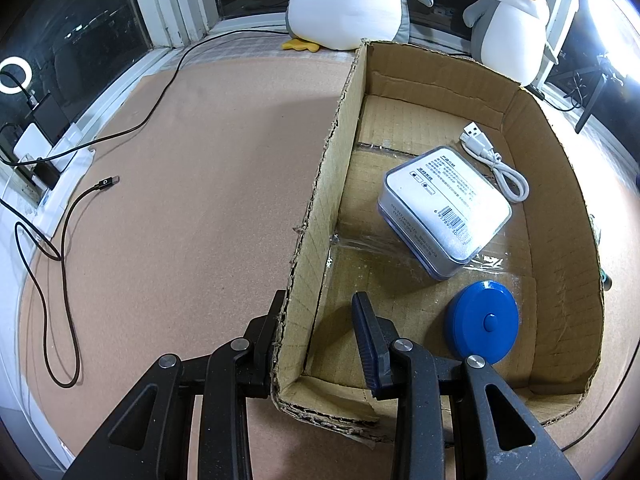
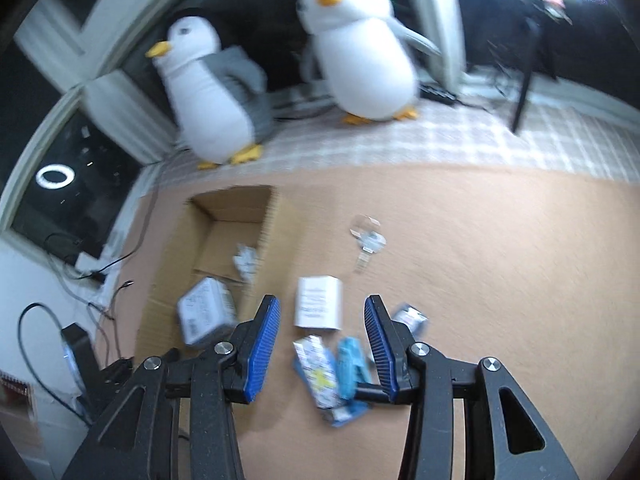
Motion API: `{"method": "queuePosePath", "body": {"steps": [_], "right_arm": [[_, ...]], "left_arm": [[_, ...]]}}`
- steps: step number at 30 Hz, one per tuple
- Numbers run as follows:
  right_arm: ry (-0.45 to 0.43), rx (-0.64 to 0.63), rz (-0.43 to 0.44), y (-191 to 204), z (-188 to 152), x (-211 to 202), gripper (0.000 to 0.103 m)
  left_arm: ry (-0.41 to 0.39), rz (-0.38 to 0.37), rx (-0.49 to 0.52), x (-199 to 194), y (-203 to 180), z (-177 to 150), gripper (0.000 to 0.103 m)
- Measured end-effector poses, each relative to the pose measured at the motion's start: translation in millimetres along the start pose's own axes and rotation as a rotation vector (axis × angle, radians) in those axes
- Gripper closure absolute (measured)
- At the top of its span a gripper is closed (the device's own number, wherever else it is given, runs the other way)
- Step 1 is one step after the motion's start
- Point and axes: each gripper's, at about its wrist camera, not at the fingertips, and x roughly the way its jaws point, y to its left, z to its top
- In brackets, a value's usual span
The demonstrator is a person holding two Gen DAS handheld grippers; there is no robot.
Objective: Organize rigid objects
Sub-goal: 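Move the right tool to the small clear sanitizer bottle, then close the right gripper on the sanitizer bottle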
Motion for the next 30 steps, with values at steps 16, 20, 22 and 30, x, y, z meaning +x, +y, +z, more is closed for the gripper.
{"method": "queuePosePath", "body": {"steps": [16,20,22,30], "right_arm": [[0.186,0.126,-0.051,-40.8,-15.4,62.6,0.068],[0.189,0.105,-0.086,-35.6,-14.5,70.0,0.068],[0.184,0.094,-0.112,-35.1,-11.8,72.4,0.068],[0.173,0.014,-0.2,-26.7,0.1,80.3,0.069]], "left_arm": [[-0.001,-0.003,-0.004,1.2,-2.2,0.7,0.069],[-0.002,-0.006,-0.007,1.9,-3.5,1.4,0.069],[-0.001,-0.007,-0.006,1.6,-2.9,0.7,0.069],[-0.003,-0.014,-0.013,2.3,-1.0,0.0,0.069]]}}
